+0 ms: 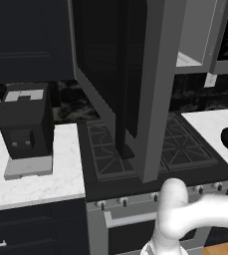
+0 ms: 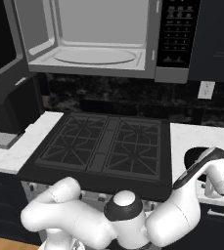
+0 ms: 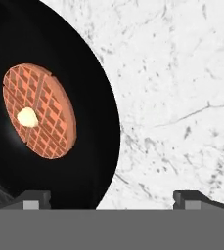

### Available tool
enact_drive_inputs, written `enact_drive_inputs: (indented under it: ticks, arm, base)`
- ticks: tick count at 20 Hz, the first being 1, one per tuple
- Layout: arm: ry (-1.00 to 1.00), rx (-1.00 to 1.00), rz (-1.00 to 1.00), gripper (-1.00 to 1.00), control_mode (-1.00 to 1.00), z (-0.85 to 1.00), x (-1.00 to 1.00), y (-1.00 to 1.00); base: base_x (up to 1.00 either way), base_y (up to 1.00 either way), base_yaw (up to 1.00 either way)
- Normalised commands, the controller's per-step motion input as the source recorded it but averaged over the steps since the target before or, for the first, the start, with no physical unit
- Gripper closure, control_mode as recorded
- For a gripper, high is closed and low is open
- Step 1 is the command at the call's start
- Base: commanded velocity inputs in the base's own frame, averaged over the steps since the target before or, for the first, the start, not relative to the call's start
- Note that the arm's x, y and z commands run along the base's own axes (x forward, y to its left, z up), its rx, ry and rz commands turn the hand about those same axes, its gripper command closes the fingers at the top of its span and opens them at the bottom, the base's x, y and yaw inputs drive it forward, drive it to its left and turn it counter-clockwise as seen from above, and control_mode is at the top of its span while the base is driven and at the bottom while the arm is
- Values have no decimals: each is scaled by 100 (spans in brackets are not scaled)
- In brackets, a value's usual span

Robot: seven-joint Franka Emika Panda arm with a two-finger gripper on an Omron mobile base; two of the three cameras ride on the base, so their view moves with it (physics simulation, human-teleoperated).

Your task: Open the microwave, place the bowl with waffle inside the microwave, then close the microwave door and turn it on.

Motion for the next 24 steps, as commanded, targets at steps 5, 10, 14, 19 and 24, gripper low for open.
enact_drive_inputs:
  ticks: [5, 10, 14, 19, 24]
  arm:
    - [0, 5, 4, -100, -100, -36, 37, -28]
    - [0, 5, 5, 100, -100, -30, 27, -26]
    - [-1, -1, 0, 100, -100, -32, 0, 25]
    - [-8, -13, 2, 100, -100, -42, -19, 71]
    - [-31, -26, 7, 100, -100, -13, -24, 100]
  base:
    - [0, 0, 0]
    - [0, 0, 0]
    - [0, 0, 0]
    - [0, 0, 0]
    - [0, 0, 0]
